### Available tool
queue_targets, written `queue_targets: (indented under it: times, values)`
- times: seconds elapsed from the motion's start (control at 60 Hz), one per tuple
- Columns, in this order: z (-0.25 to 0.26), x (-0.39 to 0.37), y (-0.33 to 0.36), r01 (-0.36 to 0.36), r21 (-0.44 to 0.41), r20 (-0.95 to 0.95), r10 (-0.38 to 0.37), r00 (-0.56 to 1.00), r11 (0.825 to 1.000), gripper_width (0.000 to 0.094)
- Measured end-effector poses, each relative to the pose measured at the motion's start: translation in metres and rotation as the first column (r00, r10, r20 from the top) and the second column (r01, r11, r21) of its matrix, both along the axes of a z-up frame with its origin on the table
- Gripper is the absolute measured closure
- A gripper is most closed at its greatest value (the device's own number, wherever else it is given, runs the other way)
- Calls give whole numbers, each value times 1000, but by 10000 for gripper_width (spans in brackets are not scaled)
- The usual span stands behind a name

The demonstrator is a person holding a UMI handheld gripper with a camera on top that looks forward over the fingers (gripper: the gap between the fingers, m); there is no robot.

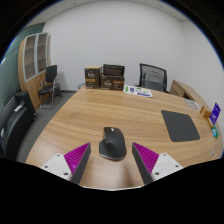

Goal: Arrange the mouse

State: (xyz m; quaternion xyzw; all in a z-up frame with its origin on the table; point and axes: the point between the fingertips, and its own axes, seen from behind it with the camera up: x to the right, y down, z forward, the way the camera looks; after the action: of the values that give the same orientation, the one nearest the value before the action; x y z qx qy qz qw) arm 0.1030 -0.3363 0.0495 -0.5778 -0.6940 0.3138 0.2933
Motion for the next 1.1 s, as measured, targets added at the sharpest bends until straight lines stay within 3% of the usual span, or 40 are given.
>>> queue_targets:
  times: [0.25,0.533,0.733,0.867,0.95,1.1]
  values:
    - [-39,-45,3,32,15,7,-33,999,999,74]
    - [-59,-62,-4,44,-30,26,-43,999,999,104]
    - [-58,-70,-1,68,-57,12,-67,998,996,387]
    - [-59,-73,0,73,-38,32,-72,997,997,528]
    - [-56,-72,-2,84,-36,51,-82,995,996,588]
    - [-41,-65,-4,93,-53,68,-90,994,994,588]
